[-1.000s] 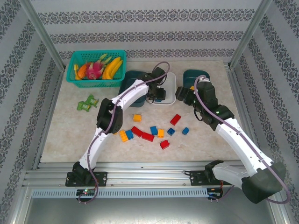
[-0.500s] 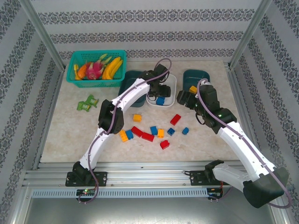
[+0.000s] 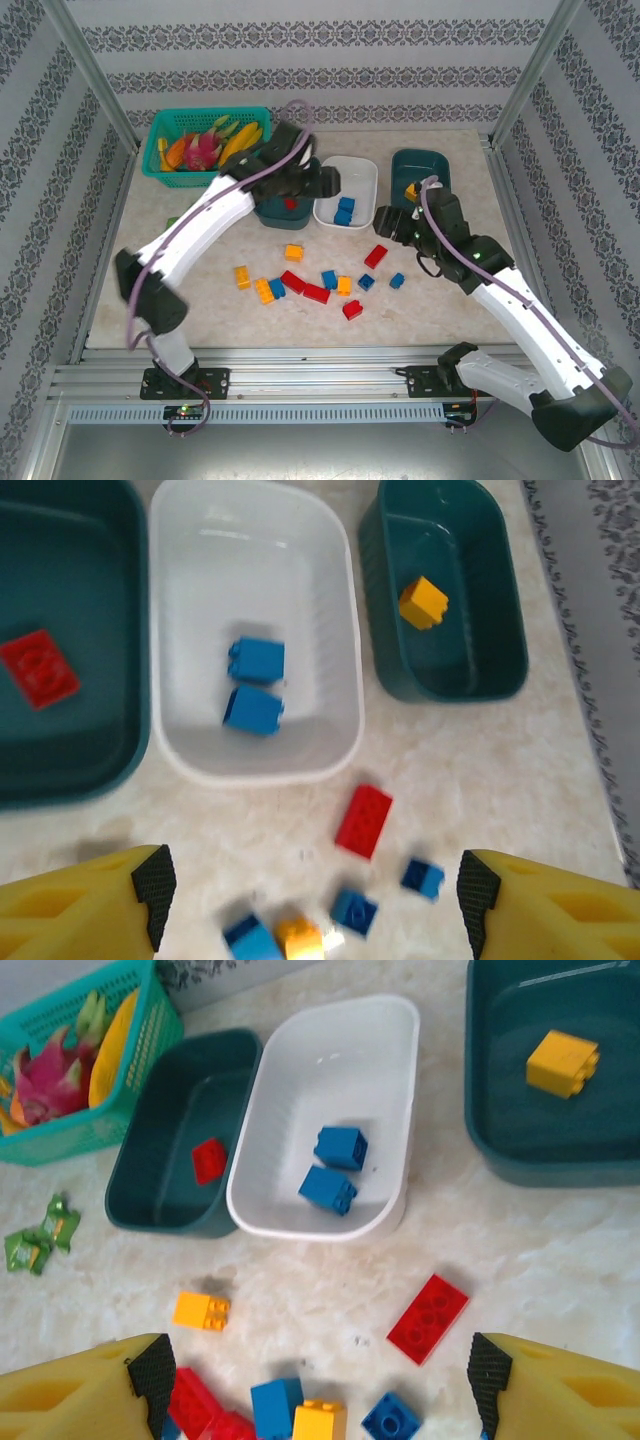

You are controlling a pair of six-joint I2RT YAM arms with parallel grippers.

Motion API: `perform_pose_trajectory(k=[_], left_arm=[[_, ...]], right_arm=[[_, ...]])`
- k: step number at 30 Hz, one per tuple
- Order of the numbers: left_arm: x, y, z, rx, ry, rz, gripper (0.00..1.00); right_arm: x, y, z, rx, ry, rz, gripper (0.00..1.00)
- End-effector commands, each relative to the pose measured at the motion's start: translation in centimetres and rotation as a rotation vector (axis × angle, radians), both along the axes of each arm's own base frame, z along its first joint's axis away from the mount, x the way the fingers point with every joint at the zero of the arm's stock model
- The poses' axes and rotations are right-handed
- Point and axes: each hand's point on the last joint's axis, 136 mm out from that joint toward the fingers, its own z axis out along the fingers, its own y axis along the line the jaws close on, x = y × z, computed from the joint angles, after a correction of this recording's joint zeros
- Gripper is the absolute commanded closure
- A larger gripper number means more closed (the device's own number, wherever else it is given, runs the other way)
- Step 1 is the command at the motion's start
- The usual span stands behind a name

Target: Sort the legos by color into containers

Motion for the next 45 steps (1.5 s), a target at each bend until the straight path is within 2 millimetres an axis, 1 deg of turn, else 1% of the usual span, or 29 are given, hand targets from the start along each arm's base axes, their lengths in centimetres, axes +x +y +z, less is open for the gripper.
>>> perform_pose_trajectory(k=[1,3,5,8,11,13,15,17,18,21,23,29,32,37,41,45], left_arm=[[-2.6,1.6,-2.9,-0.038,0.036,0.018,0.23],[-4.9,3.5,-4.3,-0.028,0.061,0.05,0.23],[-7.4,5.5,-6.3,-0.014,0.108,0.086,0.24],[-10.3,7.4,-8.4,-0.02,0.158,0.123,0.24],[-12.3,9.0,-9.4,-0.018,0.175,0.148,0.24],[-13.1,9.6,-9.7,-0.021,0.177,0.158,0.24],[-13.6,9.9,-9.9,-0.034,0.174,0.165,0.22],[-14.1,10.2,-10.2,-0.053,0.176,0.174,0.22],[-14.3,10.2,-10.3,-0.058,0.18,0.177,0.22],[-14.7,10.4,-10.4,-0.074,0.172,0.178,0.22],[-14.9,10.5,-10.1,-0.086,0.158,0.171,0.21],[-16.1,11.2,-10.0,-0.106,0.143,0.168,0.21],[-16.5,11.6,-10.2,-0.104,0.149,0.177,0.21],[-16.7,11.9,-9.9,-0.106,0.143,0.186,0.2],[-16.7,11.8,-9.9,-0.111,0.144,0.188,0.21],[-16.6,11.7,-9.9,-0.116,0.143,0.187,0.21]], right_arm=[[-1.5,-0.1,-2.3,-0.027,0.061,-0.044,0.22],[-2.0,0.6,-3.3,-0.028,0.078,-0.029,0.24],[-2.5,1.6,-4.4,-0.039,0.098,0.0,0.25],[-3.3,2.4,-5.5,-0.056,0.122,0.026,0.25],[-3.9,2.6,-6.4,-0.066,0.139,0.034,0.27],[-4.2,2.7,-7.2,-0.075,0.16,0.038,0.3],[-4.4,3.0,-8.0,-0.084,0.197,0.047,0.34],[-4.6,4.0,-9.0,-0.097,0.241,0.077,0.37],[-4.7,4.5,-9.6,-0.108,0.262,0.096,0.36],[-5.5,6.0,-12.2,-0.151,0.356,0.154,0.36],[-5.9,6.9,-13.9,-0.168,0.419,0.181,0.35],[-5.9,9.3,-17.2,-0.186,0.514,0.231,0.35],[-5.9,10.1,-18.6,-0.193,0.557,0.247,0.37],[-6.0,10.3,-20.2,-0.213,0.598,0.244,0.39],[-6.0,10.2,-21.0,-0.223,0.613,0.234,0.42],[-5.6,10.2,-21.5,-0.223,0.618,0.225,0.45]])
